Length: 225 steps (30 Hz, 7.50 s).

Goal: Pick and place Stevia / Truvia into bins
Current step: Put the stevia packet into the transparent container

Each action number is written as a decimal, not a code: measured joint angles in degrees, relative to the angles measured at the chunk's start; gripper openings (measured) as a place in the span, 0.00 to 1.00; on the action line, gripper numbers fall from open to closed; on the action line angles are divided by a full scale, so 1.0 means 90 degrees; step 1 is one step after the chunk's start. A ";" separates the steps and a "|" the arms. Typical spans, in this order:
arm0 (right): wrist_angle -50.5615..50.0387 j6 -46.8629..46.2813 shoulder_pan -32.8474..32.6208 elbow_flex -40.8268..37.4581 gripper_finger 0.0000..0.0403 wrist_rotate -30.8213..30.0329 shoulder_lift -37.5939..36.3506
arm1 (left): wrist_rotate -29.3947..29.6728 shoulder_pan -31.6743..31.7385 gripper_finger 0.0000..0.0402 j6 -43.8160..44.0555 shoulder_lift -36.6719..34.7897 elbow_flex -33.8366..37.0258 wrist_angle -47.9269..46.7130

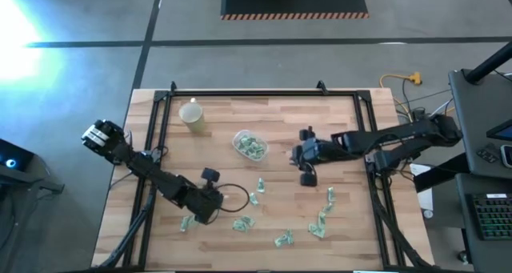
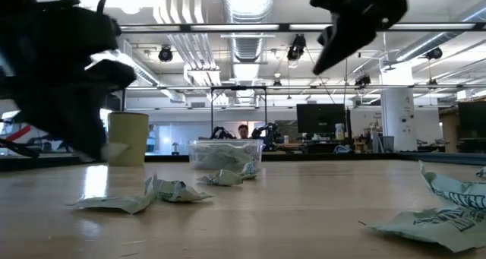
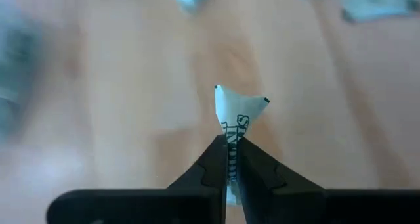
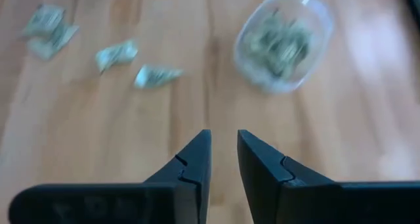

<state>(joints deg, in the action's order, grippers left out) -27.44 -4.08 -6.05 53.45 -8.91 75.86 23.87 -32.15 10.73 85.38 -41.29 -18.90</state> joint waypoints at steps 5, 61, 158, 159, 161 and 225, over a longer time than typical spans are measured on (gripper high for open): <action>-0.0684 -0.0616 -0.0493 -0.0039 0.18 0.0005 -0.0101 | 0.1297 0.0181 0.02 -0.0919 -0.0002 -0.0279 0.0053; -0.0646 -0.0859 -0.1245 -0.0036 0.14 -0.0005 -0.0122 | -0.0111 0.4436 0.25 -0.3415 0.0936 -0.0557 0.2913; -0.1589 -0.5363 -0.2355 -0.2428 0.29 0.0148 -0.0042 | -0.0121 0.4319 0.32 -0.3063 0.0590 -0.0450 0.2810; -0.1586 -0.5332 -0.2355 -0.2428 0.26 0.0155 -0.0042 | -0.0121 0.4319 0.32 -0.3063 0.0590 -0.0450 0.2810; -0.1597 -0.5224 -0.2355 -0.2428 0.20 0.0155 -0.0042 | -0.0121 0.4319 0.32 -0.3063 0.0590 -0.0450 0.2810; 0.5266 0.2904 0.0819 -0.0535 0.03 -0.0963 0.2217 | -0.0086 0.1139 0.32 0.0459 -0.2426 -0.0360 -0.1633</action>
<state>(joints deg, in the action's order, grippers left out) 19.95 22.06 1.32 48.64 -17.58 95.81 23.10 -21.90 14.86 63.55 -44.53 -33.59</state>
